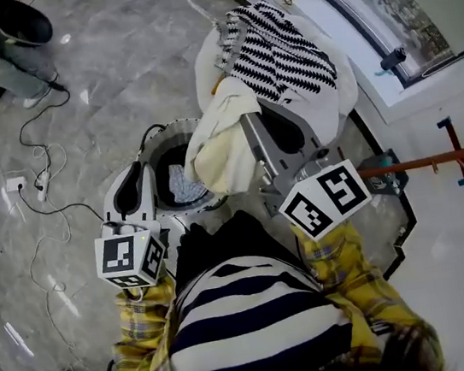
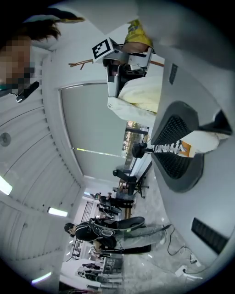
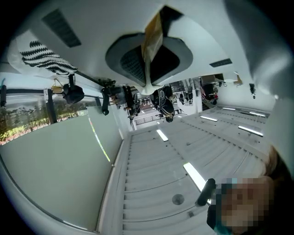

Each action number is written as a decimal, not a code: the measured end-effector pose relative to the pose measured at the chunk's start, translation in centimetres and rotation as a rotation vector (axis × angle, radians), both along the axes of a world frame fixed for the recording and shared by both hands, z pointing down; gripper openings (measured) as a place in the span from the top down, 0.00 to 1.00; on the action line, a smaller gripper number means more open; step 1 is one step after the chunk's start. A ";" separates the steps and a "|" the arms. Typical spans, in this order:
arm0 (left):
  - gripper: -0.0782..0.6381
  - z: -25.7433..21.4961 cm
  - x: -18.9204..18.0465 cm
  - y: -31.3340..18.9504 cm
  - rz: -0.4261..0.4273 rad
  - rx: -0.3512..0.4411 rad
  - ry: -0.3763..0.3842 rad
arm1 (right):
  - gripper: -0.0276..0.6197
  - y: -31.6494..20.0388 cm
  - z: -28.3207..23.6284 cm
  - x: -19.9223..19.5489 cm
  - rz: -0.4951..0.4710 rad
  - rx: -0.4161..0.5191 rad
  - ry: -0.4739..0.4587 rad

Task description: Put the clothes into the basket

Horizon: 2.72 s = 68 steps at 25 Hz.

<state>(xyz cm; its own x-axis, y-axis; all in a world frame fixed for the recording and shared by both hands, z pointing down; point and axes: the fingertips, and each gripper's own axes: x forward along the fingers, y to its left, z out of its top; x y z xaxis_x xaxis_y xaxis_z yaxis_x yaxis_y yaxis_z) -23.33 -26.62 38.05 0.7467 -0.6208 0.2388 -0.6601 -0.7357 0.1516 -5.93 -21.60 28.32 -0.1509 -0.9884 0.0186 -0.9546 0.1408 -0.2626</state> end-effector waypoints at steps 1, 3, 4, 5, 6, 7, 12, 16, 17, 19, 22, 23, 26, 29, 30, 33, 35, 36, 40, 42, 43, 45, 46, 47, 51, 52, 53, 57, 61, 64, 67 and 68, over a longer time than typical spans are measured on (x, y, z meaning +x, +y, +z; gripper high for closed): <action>0.81 0.3 -0.8 0.0 -0.027 -0.008 -0.004 | 0.89 -0.7 0.6 -0.6 -0.027 -0.014 -0.002; 0.81 1.0 -2.3 -0.1 -0.081 -0.026 -0.014 | 0.89 -2.1 1.8 -1.9 -0.079 -0.041 -0.008; 0.81 1.3 -3.0 -0.2 -0.107 -0.035 -0.018 | 0.89 -2.8 2.4 -2.5 -0.105 -0.053 -0.010; 0.81 1.7 -3.6 -0.3 -0.133 -0.044 -0.022 | 0.89 -3.4 3.0 -3.1 -0.132 -0.065 -0.013; 0.81 2.0 -4.1 -0.4 -0.158 -0.053 -0.025 | 0.89 -4.0 3.6 -3.6 -0.160 -0.079 -0.017; 0.81 2.4 -4.5 -0.4 -0.181 -0.062 -0.029 | 0.89 -4.6 4.1 -4.2 -0.187 -0.091 -0.020; 0.81 4.3 -5.4 -0.8 -0.263 -0.106 -0.055 | 0.89 -6.6 7.7 -6.6 -0.317 -0.153 0.021; 0.81 6.1 -5.5 -0.6 -0.301 -0.150 -0.074 | 0.89 -7.4 12.2 -8.4 -0.415 -0.244 0.056; 0.81 6.4 -5.6 -0.7 -0.311 -0.158 -0.075 | 0.89 -7.6 13.3 -8.8 -0.435 -0.268 0.063; 0.81 6.9 -5.7 -0.7 -0.326 -0.171 -0.078 | 0.89 -7.7 15.6 -9.5 -0.469 -0.320 0.077; 0.81 7.8 -6.2 -0.9 -0.348 -0.200 -0.081 | 0.89 -7.9 18.8 -10.6 -0.517 -0.391 0.098; 0.81 8.2 -6.4 -1.0 -0.356 -0.210 -0.083 | 0.89 -7.9 19.7 -11.0 -0.535 -0.412 0.104; 0.81 9.2 -6.6 -1.0 -0.369 -0.234 -0.089 | 0.89 -7.4 22.3 -12.1 -0.590 -0.470 0.120; 0.81 10.3 -6.6 -0.9 -0.369 -0.258 -0.100 | 0.89 -6.6 24.7 -13.4 -0.642 -0.524 0.147; 0.81 10.7 -6.7 -0.8 -0.370 -0.267 -0.104 | 0.89 -6.4 25.5 -13.7 -0.657 -0.544 0.159; 0.81 11.6 -6.9 -0.7 -0.369 -0.293 -0.114 | 0.89 -5.5 27.6 -14.6 -0.701 -0.618 0.210; 0.81 11.9 -7.0 -0.7 -0.365 -0.303 -0.119 | 0.77 -5.2 28.3 -14.8 -0.712 -0.642 0.250; 0.81 12.1 -7.1 -0.8 -0.363 -0.307 -0.121 | 0.71 -5.3 28.3 -14.9 -0.709 -0.635 0.264; 0.81 12.3 -7.0 -1.2 -0.348 -0.311 -0.121 | 0.69 -6.0 27.6 -14.6 -0.679 -0.605 0.265; 0.81 12.3 -6.9 -1.3 -0.340 -0.310 -0.122 | 0.69 -6.2 27.5 -14.2 -0.659 -0.606 0.248; 0.81 12.3 -6.8 -1.3 -0.336 -0.310 -0.122 | 0.69 -6.2 27.4 -13.9 -0.649 -0.605 0.241; 0.81 12.3 -6.9 -1.3 -0.329 -0.310 -0.119 | 0.69 -6.2 27.2 -13.6 -0.630 -0.603 0.230; 0.81 12.3 -6.9 -1.3 -0.327 -0.310 -0.118 | 0.69 -6.1 27.1 -13.4 -0.621 -0.602 0.226; 0.81 12.3 -6.9 -1.3 -0.324 -0.309 -0.117 | 0.70 -6.0 27.0 -13.3 -0.612 -0.601 0.224; 0.81 12.2 -6.6 -1.4 -0.311 -0.305 -0.116 | 0.72 -5.9 26.5 -12.7 -0.578 -0.592 0.212; 0.81 12.2 -6.5 -1.5 -0.307 -0.304 -0.117 | 0.73 -5.8 26.2 -12.5 -0.568 -0.589 0.207; 0.81 12.1 -6.4 -1.5 -0.303 -0.302 -0.117 | 0.74 -5.8 26.0 -12.3 -0.558 -0.585 0.204; 0.81 11.8 -6.0 -1.5 -0.286 -0.291 -0.113 | 0.79 -5.5 25.0 -11.2 -0.511 -0.572 0.192; 0.81 11.0 -5.6 -1.5 -0.268 -0.277 -0.095 | 0.84 -5.2 23.7 -9.8 -0.448 -0.553 0.162; 0.81 10.3 -5.1 -1.5 -0.255 -0.264 -0.076 | 0.87 -5.0 22.5 -8.4 -0.394 -0.535 0.141; 0.81 9.7 -4.4 -1.5 -0.242 -0.252 -0.058 | 0.87 -4.8 21.7 -7.1 -0.352 -0.524 0.131; 0.81 9.6 -4.2 -1.5 -0.238 -0.250 -0.054 | 0.88 -4.7 21.5 -6.8 -0.341 -0.521 0.130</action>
